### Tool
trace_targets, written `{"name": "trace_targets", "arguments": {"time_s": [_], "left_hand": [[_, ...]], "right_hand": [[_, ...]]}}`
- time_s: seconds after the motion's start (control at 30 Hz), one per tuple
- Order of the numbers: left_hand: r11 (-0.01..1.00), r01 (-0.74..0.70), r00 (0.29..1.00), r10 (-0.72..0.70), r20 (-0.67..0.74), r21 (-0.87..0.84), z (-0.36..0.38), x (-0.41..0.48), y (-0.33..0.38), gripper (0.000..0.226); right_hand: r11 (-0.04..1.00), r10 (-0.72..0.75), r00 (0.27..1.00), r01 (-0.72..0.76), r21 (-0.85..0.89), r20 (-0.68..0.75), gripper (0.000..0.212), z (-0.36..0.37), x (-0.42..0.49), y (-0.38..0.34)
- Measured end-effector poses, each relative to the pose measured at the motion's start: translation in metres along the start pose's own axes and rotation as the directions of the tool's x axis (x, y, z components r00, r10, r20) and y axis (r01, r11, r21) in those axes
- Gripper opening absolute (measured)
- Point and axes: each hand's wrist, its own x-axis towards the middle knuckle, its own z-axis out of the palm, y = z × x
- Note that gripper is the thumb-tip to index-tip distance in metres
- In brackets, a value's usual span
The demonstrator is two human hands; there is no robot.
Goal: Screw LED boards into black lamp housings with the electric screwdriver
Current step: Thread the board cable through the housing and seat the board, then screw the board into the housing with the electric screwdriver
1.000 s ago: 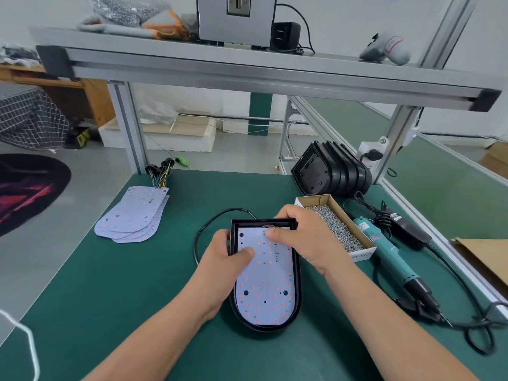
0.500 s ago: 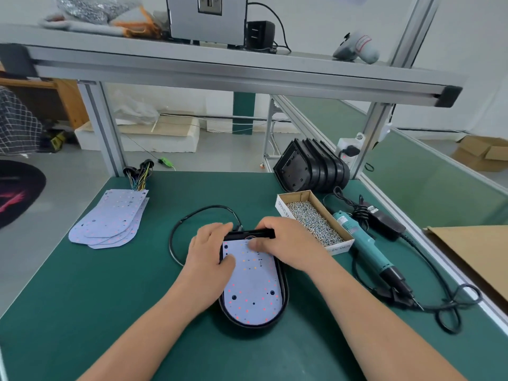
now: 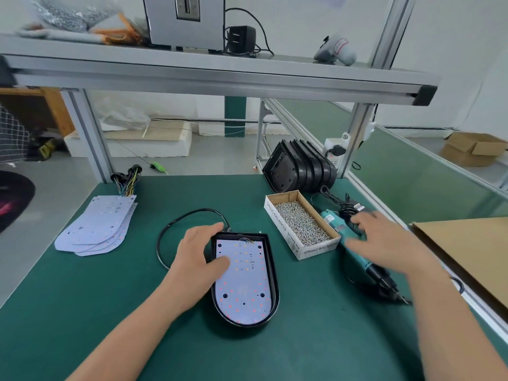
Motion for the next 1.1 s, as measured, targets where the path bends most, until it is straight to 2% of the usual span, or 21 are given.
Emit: {"name": "trace_targets", "arguments": {"time_s": [0.1,0.17,0.27,0.37,0.4,0.47,0.53,0.57,0.63,0.73,0.83,0.93,1.03,1.1], "left_hand": [[1.000,-0.022,1.000,0.021,-0.017,-0.014,0.000,-0.001,0.000,0.058],[0.999,-0.029,0.999,0.029,-0.017,-0.020,-0.001,-0.001,0.001,0.053],[0.998,-0.055,0.998,0.055,-0.015,-0.011,0.000,-0.003,0.006,0.049],[0.995,-0.098,0.995,0.099,-0.029,0.016,0.002,-0.002,0.006,0.047],[0.992,-0.116,0.992,0.118,-0.047,0.044,0.003,-0.003,0.007,0.046],[0.976,-0.159,0.979,0.175,-0.103,0.148,0.005,-0.004,0.012,0.045],[0.926,-0.223,0.950,0.277,-0.146,0.303,0.007,-0.003,0.021,0.039],[0.887,-0.267,0.932,0.337,-0.133,0.377,0.009,0.000,0.029,0.035],[0.816,-0.357,0.911,0.412,-0.026,0.455,0.018,0.011,0.049,0.031],[0.725,-0.450,0.889,0.416,0.189,0.522,0.048,0.040,0.086,0.023],[0.586,-0.521,0.851,0.412,0.326,0.620,0.089,0.075,0.114,0.027],[0.492,-0.527,0.850,0.293,0.438,0.693,0.124,0.099,0.129,0.026],[0.471,-0.508,0.851,0.147,0.504,0.721,0.142,0.111,0.128,0.021],[0.516,-0.491,0.848,0.098,0.522,0.702,0.147,0.115,0.123,0.019]], "right_hand": [[1.000,0.010,0.998,-0.008,-0.025,0.070,0.061,0.019,-0.004,0.005],[0.999,0.015,0.997,-0.018,0.039,0.069,0.056,0.025,-0.001,0.007],[0.960,0.018,0.998,-0.035,0.277,0.065,0.053,0.026,0.002,0.016],[0.846,-0.010,1.000,-0.008,0.533,0.030,0.045,0.023,-0.001,0.022],[0.768,-0.008,1.000,-0.007,0.640,0.021,0.042,0.022,-0.003,0.022],[0.502,-0.008,1.000,-0.009,0.865,0.015,0.040,0.020,-0.005,0.022],[0.217,-0.032,0.999,0.000,0.976,0.007,0.034,0.017,-0.007,0.018],[0.113,-0.051,0.999,0.010,0.994,-0.004,0.032,0.017,-0.008,0.013],[-0.069,-0.066,0.997,0.024,0.997,-0.028,0.037,0.020,-0.010,-0.001],[-0.277,-0.076,0.997,-0.041,0.960,0.020,0.038,0.025,-0.009,-0.021],[-0.345,-0.164,0.984,-0.126,0.930,0.072,0.043,0.026,-0.010,-0.028],[-0.355,-0.156,0.987,-0.087,0.931,0.033,0.045,0.028,-0.012,-0.026],[-0.375,-0.118,0.993,-0.028,0.927,-0.018,0.044,0.030,-0.012,-0.021],[-0.395,-0.096,0.995,-0.010,0.919,-0.031,0.041,0.029,-0.012,-0.019]]}}
